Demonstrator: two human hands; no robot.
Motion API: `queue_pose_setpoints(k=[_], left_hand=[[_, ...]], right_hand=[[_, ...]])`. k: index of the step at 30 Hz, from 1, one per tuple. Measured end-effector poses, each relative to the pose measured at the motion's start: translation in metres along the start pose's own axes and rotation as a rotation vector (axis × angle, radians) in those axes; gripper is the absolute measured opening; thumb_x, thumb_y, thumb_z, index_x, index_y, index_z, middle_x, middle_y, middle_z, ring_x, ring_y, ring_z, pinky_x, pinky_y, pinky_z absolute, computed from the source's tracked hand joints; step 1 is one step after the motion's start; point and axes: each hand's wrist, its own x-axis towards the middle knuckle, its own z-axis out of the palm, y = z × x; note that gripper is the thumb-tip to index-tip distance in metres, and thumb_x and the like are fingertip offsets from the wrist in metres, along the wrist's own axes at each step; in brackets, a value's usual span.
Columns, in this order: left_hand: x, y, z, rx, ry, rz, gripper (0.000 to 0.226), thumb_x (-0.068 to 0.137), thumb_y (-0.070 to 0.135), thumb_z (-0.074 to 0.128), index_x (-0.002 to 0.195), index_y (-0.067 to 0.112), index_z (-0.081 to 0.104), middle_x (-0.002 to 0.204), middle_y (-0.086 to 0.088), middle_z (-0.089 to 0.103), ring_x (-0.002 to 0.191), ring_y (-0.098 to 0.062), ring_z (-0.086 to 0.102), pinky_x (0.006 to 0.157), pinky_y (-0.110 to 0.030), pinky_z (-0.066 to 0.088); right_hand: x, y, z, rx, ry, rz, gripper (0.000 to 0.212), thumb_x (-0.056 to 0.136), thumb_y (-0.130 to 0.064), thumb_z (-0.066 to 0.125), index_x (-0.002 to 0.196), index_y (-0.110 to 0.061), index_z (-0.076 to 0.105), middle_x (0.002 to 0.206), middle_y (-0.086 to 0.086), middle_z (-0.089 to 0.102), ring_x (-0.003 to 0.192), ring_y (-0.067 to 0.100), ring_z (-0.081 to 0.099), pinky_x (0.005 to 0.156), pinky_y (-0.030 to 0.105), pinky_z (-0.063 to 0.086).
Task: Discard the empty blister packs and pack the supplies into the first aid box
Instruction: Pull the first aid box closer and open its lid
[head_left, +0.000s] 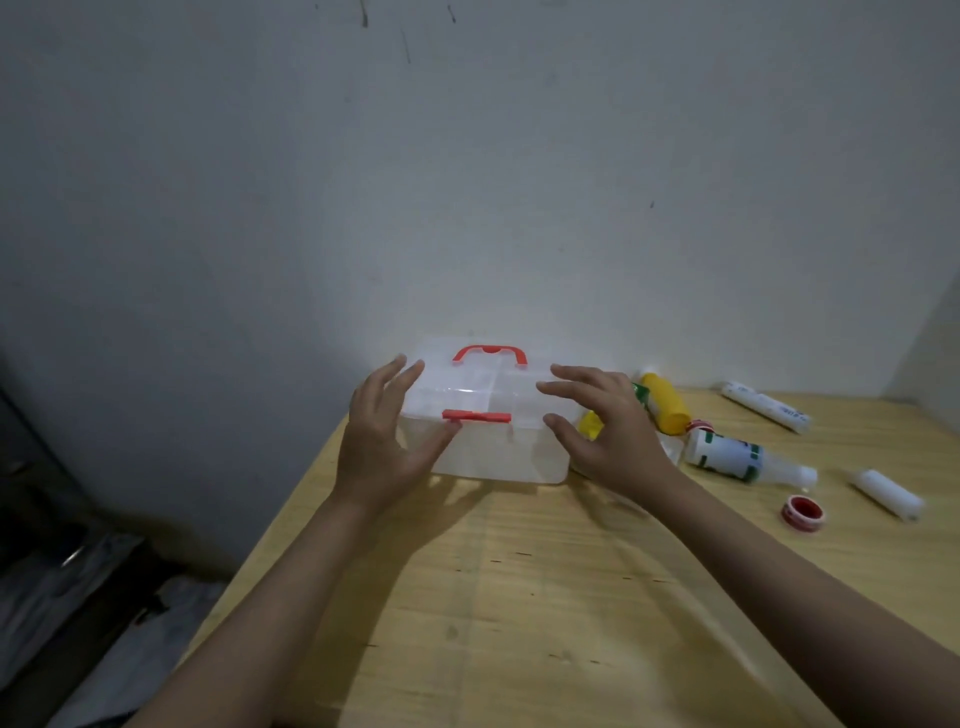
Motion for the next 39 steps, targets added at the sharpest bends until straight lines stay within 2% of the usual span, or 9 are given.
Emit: queue_pose_setpoints(k=[3, 9, 13, 16, 22, 25, 31, 35, 39], left_hand=[[0.009, 0.015, 0.006, -0.097, 0.022, -0.228, 0.079, 0.076, 0.055, 0.066, 0.142, 0.021, 0.038, 0.146, -0.005, 0.038, 0.135, -0.021, 0.036, 0.101, -0.029, 0.033], [0.012, 0.024, 0.022, -0.222, -0.002, -0.487, 0.086, 0.080, 0.051, 0.064, 0.147, 0.017, 0.022, 0.149, -0.007, 0.034, 0.134, -0.025, 0.037, 0.093, -0.029, 0.038], [0.010, 0.024, 0.025, -0.230, 0.016, -0.500, 0.087, 0.078, 0.053, 0.065, 0.145, 0.021, 0.022, 0.145, -0.007, 0.037, 0.128, -0.025, 0.042, 0.087, -0.031, 0.044], [0.011, 0.027, 0.025, -0.256, 0.015, -0.501, 0.093, 0.076, 0.054, 0.067, 0.148, 0.024, 0.016, 0.150, -0.007, 0.033, 0.135, -0.027, 0.037, 0.099, -0.039, 0.042], [0.011, 0.027, 0.026, -0.286, -0.042, -0.607, 0.136, 0.055, 0.054, 0.084, 0.147, 0.035, -0.015, 0.155, -0.011, 0.026, 0.140, -0.029, 0.030, 0.106, -0.043, 0.036], [0.010, 0.026, 0.027, -0.290, -0.039, -0.613, 0.136, 0.054, 0.051, 0.086, 0.148, 0.032, -0.011, 0.153, -0.009, 0.028, 0.140, -0.026, 0.029, 0.106, -0.039, 0.034], [0.012, 0.023, 0.027, -0.242, -0.077, -0.590, 0.121, 0.057, 0.054, 0.083, 0.150, 0.024, 0.010, 0.154, -0.001, 0.024, 0.141, -0.023, 0.024, 0.109, -0.041, 0.032], [0.011, 0.018, 0.028, -0.214, -0.112, -0.585, 0.107, 0.058, 0.058, 0.079, 0.145, 0.024, 0.027, 0.146, 0.001, 0.031, 0.134, -0.021, 0.034, 0.103, -0.039, 0.040], [0.011, 0.013, 0.028, -0.284, -0.113, -0.619, 0.108, 0.058, 0.060, 0.079, 0.145, 0.027, 0.026, 0.147, 0.004, 0.034, 0.134, -0.020, 0.037, 0.102, -0.037, 0.041]], right_hand=[[-0.002, -0.001, -0.001, 0.035, 0.028, 0.015, 0.037, 0.079, -0.021, 0.073, 0.116, -0.022, 0.065, 0.131, 0.008, 0.055, 0.121, 0.025, 0.050, 0.096, 0.039, 0.046], [-0.006, -0.003, 0.002, 0.023, -0.030, 0.128, 0.045, 0.083, -0.030, 0.069, 0.126, -0.028, 0.057, 0.144, 0.017, 0.047, 0.141, 0.025, 0.034, 0.108, 0.046, 0.038], [-0.005, -0.004, 0.001, 0.072, 0.015, 0.127, 0.041, 0.084, -0.024, 0.069, 0.124, -0.025, 0.060, 0.142, 0.017, 0.048, 0.140, 0.025, 0.036, 0.109, 0.046, 0.037], [-0.003, -0.004, 0.003, 0.088, 0.084, 0.071, 0.029, 0.085, -0.017, 0.068, 0.114, -0.018, 0.064, 0.137, 0.015, 0.054, 0.138, 0.023, 0.038, 0.107, 0.040, 0.039], [0.010, -0.005, 0.004, 0.092, 0.226, 0.007, 0.008, 0.086, -0.010, 0.065, 0.094, -0.011, 0.068, 0.131, 0.017, 0.059, 0.131, 0.015, 0.044, 0.098, 0.025, 0.040], [0.024, -0.004, 0.000, 0.072, 0.231, -0.020, 0.018, 0.089, -0.016, 0.063, 0.106, -0.013, 0.067, 0.132, 0.014, 0.058, 0.130, 0.013, 0.044, 0.100, 0.020, 0.035], [0.062, 0.003, -0.005, 0.069, 0.216, -0.027, 0.037, 0.092, -0.021, 0.056, 0.128, -0.015, 0.055, 0.130, 0.014, 0.058, 0.133, 0.028, 0.045, 0.103, 0.042, 0.044], [0.083, 0.009, -0.004, 0.083, 0.240, -0.012, 0.052, 0.091, -0.020, 0.057, 0.139, -0.009, 0.042, 0.135, 0.014, 0.052, 0.123, 0.028, 0.052, 0.102, 0.042, 0.047], [0.095, 0.018, 0.001, 0.077, 0.209, 0.040, 0.059, 0.091, -0.019, 0.059, 0.143, -0.007, 0.035, 0.144, 0.012, 0.045, 0.129, 0.026, 0.049, 0.106, 0.043, 0.044]])
